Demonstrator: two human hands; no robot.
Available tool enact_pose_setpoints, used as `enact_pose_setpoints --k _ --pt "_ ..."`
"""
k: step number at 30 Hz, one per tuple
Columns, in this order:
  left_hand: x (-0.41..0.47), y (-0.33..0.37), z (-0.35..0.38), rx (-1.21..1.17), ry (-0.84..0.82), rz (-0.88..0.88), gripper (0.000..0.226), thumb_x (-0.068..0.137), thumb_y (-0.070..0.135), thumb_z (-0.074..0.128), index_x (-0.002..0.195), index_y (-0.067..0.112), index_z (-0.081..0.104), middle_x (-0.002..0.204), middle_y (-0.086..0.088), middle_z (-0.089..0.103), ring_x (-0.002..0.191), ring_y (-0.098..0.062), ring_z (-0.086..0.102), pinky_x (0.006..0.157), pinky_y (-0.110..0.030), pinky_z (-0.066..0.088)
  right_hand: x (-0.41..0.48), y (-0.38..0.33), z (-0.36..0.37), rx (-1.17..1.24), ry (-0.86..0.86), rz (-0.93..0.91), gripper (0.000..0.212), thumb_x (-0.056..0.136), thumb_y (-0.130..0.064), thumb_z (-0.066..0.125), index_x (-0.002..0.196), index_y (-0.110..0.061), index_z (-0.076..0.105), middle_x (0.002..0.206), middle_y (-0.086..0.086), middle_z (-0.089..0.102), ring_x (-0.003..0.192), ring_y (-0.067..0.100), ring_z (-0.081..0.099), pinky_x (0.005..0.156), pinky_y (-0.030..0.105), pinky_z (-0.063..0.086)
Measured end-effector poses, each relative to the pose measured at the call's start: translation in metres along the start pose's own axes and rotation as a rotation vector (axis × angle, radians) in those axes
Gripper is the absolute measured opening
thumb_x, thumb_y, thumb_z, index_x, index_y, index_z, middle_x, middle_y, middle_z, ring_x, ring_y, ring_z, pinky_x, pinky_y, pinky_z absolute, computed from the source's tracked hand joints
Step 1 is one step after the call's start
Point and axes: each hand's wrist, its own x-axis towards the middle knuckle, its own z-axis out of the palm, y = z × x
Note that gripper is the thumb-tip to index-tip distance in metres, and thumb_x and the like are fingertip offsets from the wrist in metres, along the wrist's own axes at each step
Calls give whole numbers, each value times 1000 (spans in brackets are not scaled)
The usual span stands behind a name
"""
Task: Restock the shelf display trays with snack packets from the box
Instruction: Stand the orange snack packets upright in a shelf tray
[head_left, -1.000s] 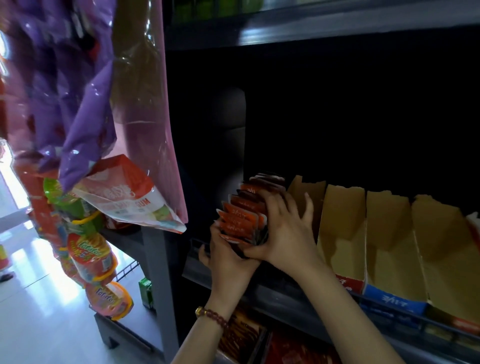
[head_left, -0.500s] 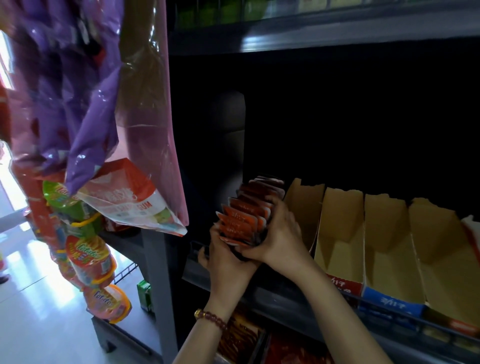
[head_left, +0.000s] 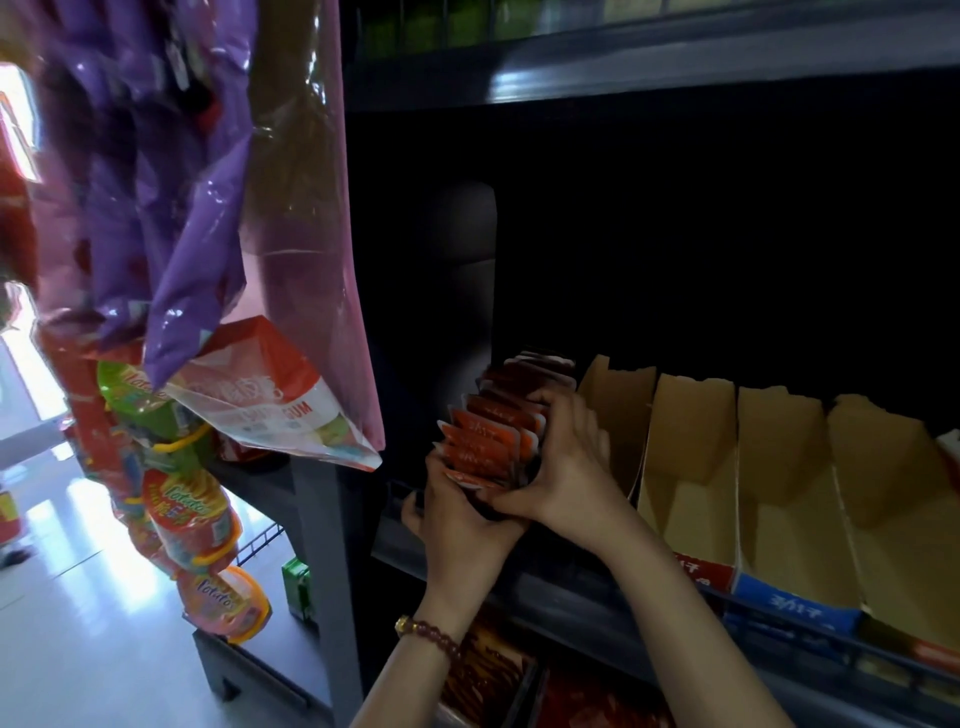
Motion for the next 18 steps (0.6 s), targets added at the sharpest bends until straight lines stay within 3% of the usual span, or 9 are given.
enact_pose_setpoints --k 5,9,13,15,18 --pt "0 -2 1 4 4 -10 87 42 57 54 121 24 36 103 13 61 99 23 38 112 -45 11 3 4 2 197 -52 -40 90 54 -54 75 125 -17 35 120 -7 43 116 8 45 96 30 43" --pt "0 -2 0 0 1 -21 89 43 57 54 123 24 35 105 11 61 99 20 38 113 -42 8 4 3 1 251 -64 -45 87 54 -52 76 122 -16 35 119 -6 40 116 5 44 97 22 42" --pt "-1 -2 1 -10 -1 -14 86 42 56 54 121 25 36 104 12 61 97 25 37 113 -39 9 4 0 -2 203 -86 -27 90 53 -59 73 123 -18 34 116 -14 51 114 7 51 96 35 46" --pt "-1 -1 1 -17 1 -19 88 42 56 54 122 23 37 103 13 60 96 29 35 113 -39 9 3 -1 -1 95 -69 -5 93 50 -67 67 124 -24 32 119 -13 51 115 11 50 96 40 42" --pt "0 -1 0 -7 8 -10 90 42 57 56 123 22 37 103 19 58 96 32 33 113 -37 9 0 -1 0 33 -58 17 95 52 -65 68 128 -27 27 125 -14 44 123 10 40 99 32 27"
